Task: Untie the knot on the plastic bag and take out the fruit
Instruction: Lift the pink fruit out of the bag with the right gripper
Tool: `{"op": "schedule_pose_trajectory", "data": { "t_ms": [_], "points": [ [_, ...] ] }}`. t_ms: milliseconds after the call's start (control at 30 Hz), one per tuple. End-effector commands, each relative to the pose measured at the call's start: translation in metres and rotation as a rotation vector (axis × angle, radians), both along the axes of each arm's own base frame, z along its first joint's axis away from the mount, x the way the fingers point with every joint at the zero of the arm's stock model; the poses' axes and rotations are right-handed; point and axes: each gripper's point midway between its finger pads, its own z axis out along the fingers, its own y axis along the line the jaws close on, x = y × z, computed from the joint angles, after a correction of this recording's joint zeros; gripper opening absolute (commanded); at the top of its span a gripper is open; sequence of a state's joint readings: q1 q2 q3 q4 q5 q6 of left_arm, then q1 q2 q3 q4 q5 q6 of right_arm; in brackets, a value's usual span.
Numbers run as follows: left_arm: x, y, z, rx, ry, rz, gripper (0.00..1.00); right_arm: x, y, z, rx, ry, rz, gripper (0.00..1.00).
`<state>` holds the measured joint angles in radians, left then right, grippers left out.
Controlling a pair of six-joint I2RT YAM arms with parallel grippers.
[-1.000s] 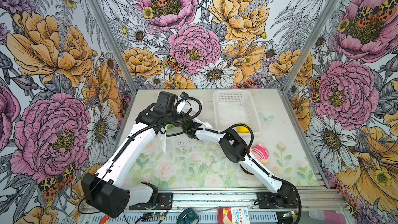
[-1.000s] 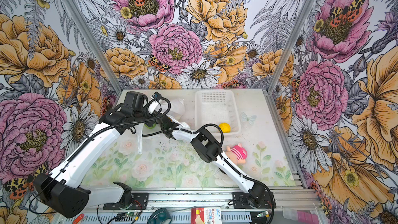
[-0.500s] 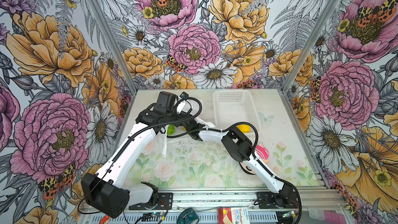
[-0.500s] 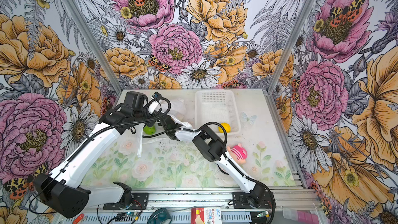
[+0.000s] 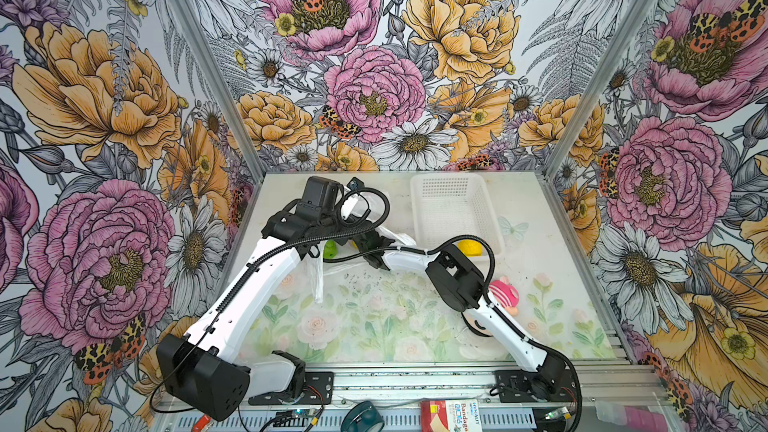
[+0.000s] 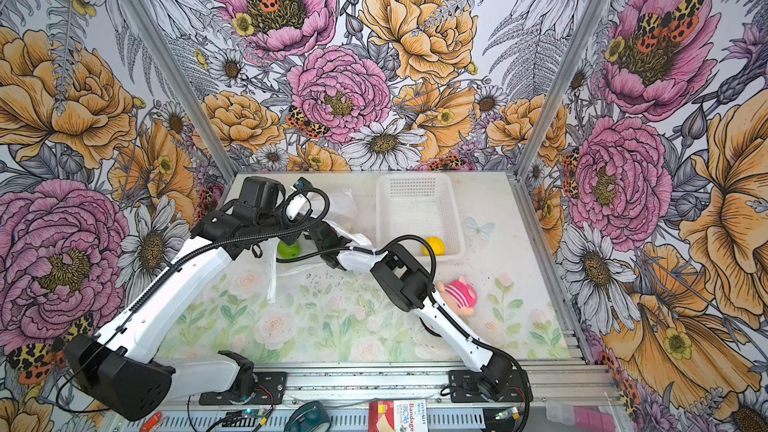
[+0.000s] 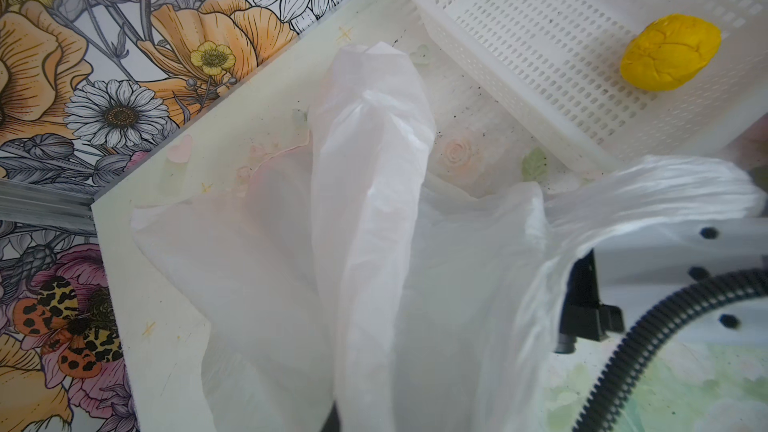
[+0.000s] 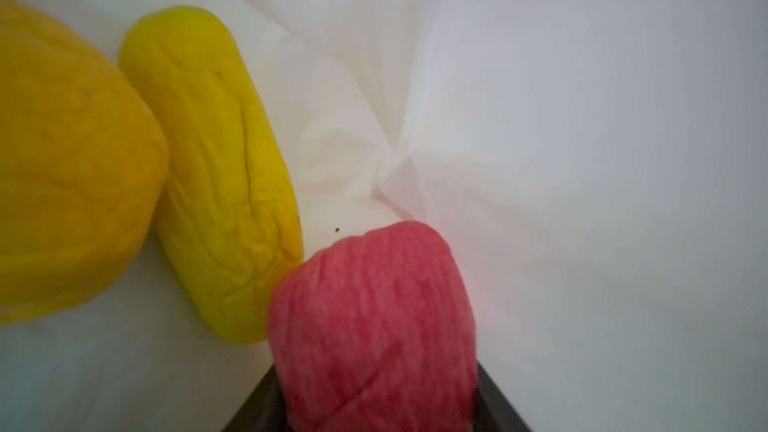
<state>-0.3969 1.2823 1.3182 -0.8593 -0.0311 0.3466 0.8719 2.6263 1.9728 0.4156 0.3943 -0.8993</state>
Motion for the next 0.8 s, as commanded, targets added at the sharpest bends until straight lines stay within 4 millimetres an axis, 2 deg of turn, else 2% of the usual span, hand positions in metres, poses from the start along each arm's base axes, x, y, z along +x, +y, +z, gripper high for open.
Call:
{"op": "schedule_pose_trajectory", "data": {
  "t_ms": [0, 133, 300, 533, 767],
  "points": [
    [0.0, -0.001, 0.015, -0.042, -0.037, -0.008, 0.0, -0.021, 0.0, 0.021, 0.071, 0.004, 0.031, 0.0],
    [0.002, 0.002, 0.015, -0.039, -0.039, 0.006, 0.0, -0.052, -0.009, 0.039, 0.122, 0.026, 0.038, 0.0],
    [0.004, 0.007, 0.013, -0.032, -0.037, 0.022, 0.0, -0.105, -0.019, 0.051, 0.181, 0.05, 0.088, 0.0],
    [0.005, 0.009, 0.01, -0.023, -0.034, 0.031, 0.0, -0.196, -0.037, 0.084, 0.297, 0.004, 0.17, 0.0],
    [0.007, 0.01, 0.006, -0.009, -0.026, 0.037, 0.0, -0.268, -0.068, 0.123, 0.446, -0.043, 0.218, 0.0]
  ]
}}
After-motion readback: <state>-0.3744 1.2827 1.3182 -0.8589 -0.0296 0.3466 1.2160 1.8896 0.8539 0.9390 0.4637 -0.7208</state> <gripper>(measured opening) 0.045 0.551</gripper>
